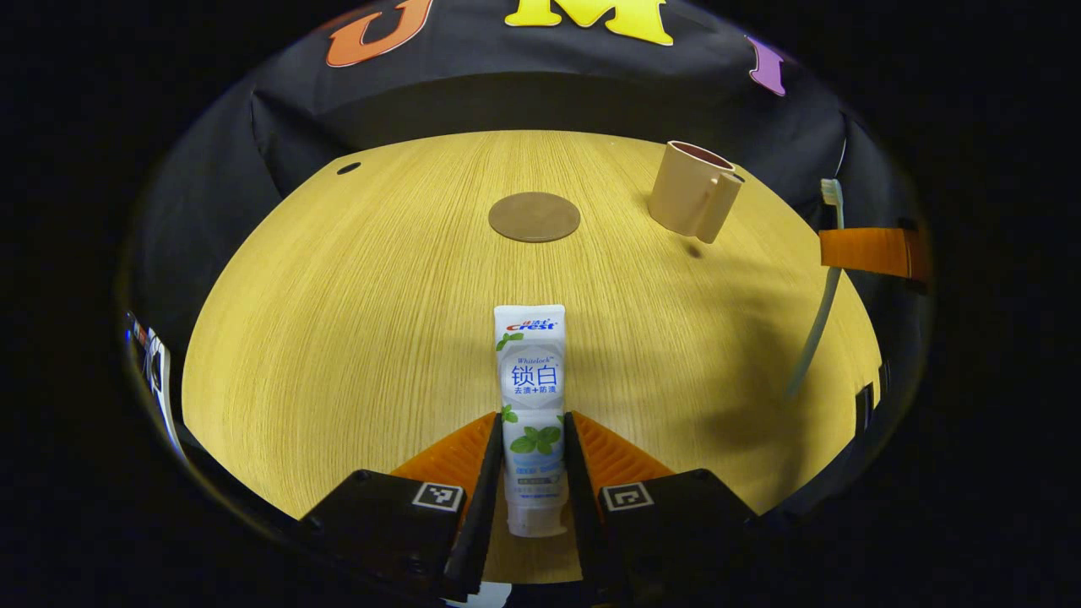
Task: Put the toothbrush and toothpaste on the desktop into the cup, then pick up the cup and place it on the coaster on the desktop.
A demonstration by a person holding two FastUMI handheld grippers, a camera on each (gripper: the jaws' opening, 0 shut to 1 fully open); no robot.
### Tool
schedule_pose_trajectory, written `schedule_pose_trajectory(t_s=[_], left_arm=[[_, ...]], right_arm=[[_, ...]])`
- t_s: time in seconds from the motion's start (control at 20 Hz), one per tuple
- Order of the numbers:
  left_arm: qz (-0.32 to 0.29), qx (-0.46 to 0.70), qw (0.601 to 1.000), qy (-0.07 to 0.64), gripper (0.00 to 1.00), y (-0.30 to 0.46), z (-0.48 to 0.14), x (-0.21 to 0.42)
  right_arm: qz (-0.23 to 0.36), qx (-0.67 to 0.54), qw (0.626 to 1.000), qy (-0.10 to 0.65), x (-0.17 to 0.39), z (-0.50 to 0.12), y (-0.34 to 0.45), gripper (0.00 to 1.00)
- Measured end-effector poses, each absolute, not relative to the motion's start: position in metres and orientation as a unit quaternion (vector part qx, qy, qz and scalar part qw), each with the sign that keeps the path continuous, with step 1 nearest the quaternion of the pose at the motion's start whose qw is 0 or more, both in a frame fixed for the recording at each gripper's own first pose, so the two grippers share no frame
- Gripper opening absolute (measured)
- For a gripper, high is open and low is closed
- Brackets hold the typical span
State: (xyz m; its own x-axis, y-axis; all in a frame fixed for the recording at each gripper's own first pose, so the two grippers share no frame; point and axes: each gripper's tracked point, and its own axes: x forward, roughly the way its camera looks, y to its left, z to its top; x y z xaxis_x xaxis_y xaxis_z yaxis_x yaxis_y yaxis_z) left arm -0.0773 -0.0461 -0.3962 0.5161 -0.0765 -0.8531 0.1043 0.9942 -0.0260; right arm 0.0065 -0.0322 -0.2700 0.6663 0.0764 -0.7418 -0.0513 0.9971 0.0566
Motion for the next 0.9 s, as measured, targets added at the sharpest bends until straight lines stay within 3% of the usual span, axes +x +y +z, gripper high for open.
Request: schedule_pose_trajectory(t_s=[0.05,0.1,0.15,0.2,0.25,0.3,0.4,0.7,0.75,0.8,0.85,0.9], left_arm=[[-0.053,0.014,0.871,0.488,0.44,-0.046,-0.395,-0.077],[-0.053,0.015,0.871,0.488,0.5,-0.045,-0.395,-0.077],[-0.049,0.019,0.871,0.489,0.4,-0.043,-0.395,-0.078],[-0.051,0.021,0.87,0.489,0.39,-0.044,-0.396,-0.078],[-0.054,0.019,0.871,0.488,0.45,-0.046,-0.395,-0.079],[-0.057,0.017,0.872,0.487,0.36,-0.046,-0.394,-0.082],[-0.061,0.016,0.876,0.479,0.34,-0.047,-0.388,-0.085],[-0.077,-0.01,0.899,0.43,0.31,-0.055,-0.353,-0.08],[-0.078,-0.012,0.905,0.418,0.39,-0.055,-0.345,-0.077],[-0.077,-0.014,0.911,0.405,0.39,-0.054,-0.336,-0.074],[-0.077,-0.016,0.917,0.392,0.31,-0.055,-0.326,-0.071],[-0.076,-0.018,0.922,0.38,0.31,-0.054,-0.317,-0.067]], right_arm=[[0.034,0.017,0.913,0.405,0.007,-0.268,-0.033,0.0],[0.034,0.019,0.915,0.402,0.006,-0.265,-0.033,0.0],[0.034,0.021,0.917,0.397,0.008,-0.261,-0.034,0.0],[0.034,0.022,0.919,0.391,0.011,-0.257,-0.036,0.0],[0.035,0.025,0.923,0.383,0.015,-0.25,-0.035,0.0],[0.036,0.024,0.926,0.375,0.019,-0.244,-0.034,0.0],[0.038,0.022,0.933,0.358,0.027,-0.232,-0.034,0.0],[0.055,0.031,0.948,0.311,0.055,-0.194,-0.029,0.0],[0.059,0.032,0.951,0.301,0.062,-0.187,-0.028,0.0],[0.062,0.033,0.955,0.29,0.073,-0.179,-0.027,0.0],[0.063,0.033,0.958,0.278,0.083,-0.17,-0.026,0.0],[0.065,0.035,0.962,0.265,0.093,-0.16,-0.025,0.0]])
